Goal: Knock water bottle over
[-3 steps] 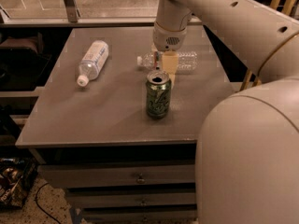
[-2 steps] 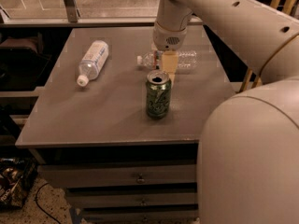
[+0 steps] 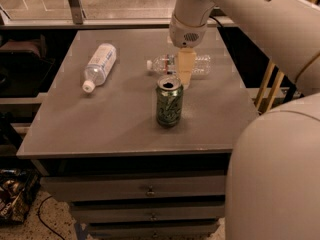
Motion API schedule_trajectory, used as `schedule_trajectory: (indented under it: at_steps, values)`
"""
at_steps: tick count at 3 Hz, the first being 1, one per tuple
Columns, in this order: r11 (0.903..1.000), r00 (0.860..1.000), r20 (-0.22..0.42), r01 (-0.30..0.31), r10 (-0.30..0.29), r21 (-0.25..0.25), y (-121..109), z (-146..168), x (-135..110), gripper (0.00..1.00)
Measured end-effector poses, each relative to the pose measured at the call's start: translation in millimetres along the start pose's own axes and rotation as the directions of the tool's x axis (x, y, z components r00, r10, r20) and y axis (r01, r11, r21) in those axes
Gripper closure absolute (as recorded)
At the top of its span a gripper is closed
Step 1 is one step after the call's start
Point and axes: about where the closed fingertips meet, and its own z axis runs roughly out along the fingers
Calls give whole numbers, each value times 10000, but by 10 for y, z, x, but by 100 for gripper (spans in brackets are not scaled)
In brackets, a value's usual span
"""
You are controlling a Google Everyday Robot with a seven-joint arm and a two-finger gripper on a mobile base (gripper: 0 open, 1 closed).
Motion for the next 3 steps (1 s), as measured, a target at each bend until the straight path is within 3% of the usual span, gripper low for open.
schedule_trajectory:
  at_steps: [1,2,3]
  values:
    - [9928,9996,41,-265,262,1165,-100,-311,127,0]
    - [9801,9987,76,-502,497,1923,-159,-554,270,0]
    - [9797,9987,82,-502,496,1940,-162,-556,269,0]
